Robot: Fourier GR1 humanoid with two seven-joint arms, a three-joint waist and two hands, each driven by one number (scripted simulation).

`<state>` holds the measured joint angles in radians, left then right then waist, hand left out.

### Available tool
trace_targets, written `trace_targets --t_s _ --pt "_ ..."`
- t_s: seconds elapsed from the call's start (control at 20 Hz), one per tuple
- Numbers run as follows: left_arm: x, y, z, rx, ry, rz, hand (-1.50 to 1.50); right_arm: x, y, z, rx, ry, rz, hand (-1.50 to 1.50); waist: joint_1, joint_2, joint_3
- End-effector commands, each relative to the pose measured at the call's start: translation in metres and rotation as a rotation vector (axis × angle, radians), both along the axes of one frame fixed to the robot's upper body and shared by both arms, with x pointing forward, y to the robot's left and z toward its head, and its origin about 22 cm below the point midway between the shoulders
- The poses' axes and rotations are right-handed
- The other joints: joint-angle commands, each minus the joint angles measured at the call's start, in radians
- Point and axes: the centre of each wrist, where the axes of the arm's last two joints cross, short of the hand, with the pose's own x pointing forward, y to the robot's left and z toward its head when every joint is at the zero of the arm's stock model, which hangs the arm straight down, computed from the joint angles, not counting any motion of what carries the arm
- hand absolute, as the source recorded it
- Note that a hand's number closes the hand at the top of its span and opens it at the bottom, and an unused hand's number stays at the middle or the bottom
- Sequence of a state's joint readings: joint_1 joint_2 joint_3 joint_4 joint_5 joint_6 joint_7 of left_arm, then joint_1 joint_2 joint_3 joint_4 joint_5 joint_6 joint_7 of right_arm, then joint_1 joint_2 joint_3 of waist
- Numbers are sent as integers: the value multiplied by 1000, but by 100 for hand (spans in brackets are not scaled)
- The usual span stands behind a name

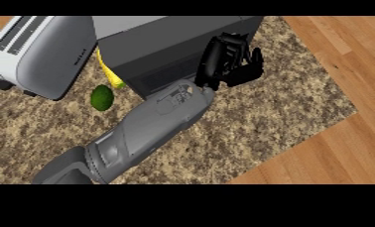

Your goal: Pick up the milk, place it into the microwave and close the microwave

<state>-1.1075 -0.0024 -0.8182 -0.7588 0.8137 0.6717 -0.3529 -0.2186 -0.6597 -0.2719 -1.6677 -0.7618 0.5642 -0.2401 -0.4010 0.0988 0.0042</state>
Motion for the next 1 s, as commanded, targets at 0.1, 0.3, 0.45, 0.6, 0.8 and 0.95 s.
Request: trace_targets --t_s 0.1,0.3,0.45,0.6,0.8,0.95 --pt "31 49 -24 46 91 225 150 -6 -13 8 17 -15 -49 -150 58 6 -3" --pt "35 62 -29 62 114 202 150 -11 -17 13 10 -20 -68 -150 83 7 -5" --pt "37 67 -31 87 100 195 -150 -14 -20 14 18 -18 -73 -150 94 9 -4" --pt "41 75 -29 76 99 208 -150 -18 -23 14 19 -13 -84 -150 111 3 -6" --pt "39 76 -34 65 117 184 -150 -23 -28 17 21 -15 -110 -150 131 3 -6" --pt "38 75 -35 55 126 172 -150 -26 -26 21 17 -24 -90 -150 139 -1 -6"
